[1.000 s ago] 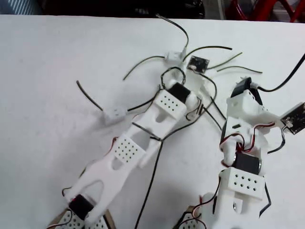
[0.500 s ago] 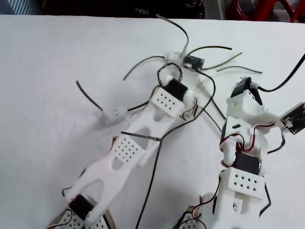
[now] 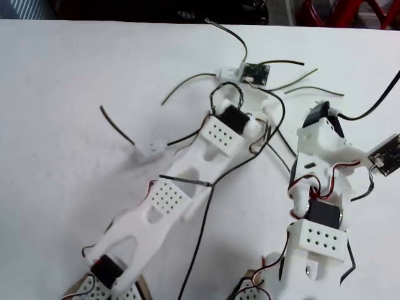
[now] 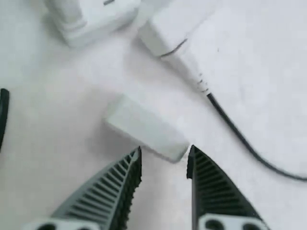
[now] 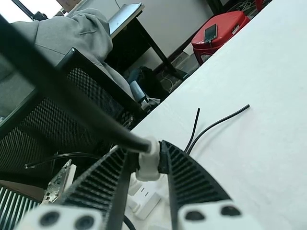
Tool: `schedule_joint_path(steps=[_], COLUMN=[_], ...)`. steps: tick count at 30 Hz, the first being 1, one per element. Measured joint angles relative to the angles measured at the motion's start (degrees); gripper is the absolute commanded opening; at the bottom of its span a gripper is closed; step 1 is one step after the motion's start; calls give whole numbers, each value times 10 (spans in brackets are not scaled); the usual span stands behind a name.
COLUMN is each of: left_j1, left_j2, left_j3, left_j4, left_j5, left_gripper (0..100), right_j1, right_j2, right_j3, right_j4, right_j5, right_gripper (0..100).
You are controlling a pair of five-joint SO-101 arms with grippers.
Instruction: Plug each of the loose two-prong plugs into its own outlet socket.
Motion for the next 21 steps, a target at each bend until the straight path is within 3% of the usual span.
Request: schedule_joint_path(steps=[4, 12, 21], left_j1=[1, 0, 3], left_j2=[0, 26, 33], left_j3=[0, -4, -4], left_j4=[-50, -116, -71], left_j5=[46, 57, 59], left_gripper=[166, 166, 166], right_j1=[0, -2, -2], right_j2=[0, 0, 0], right_j3=[0, 0, 0], right_j4=[0, 0, 0], right_j5=[0, 0, 0], right_gripper=[16, 16, 16])
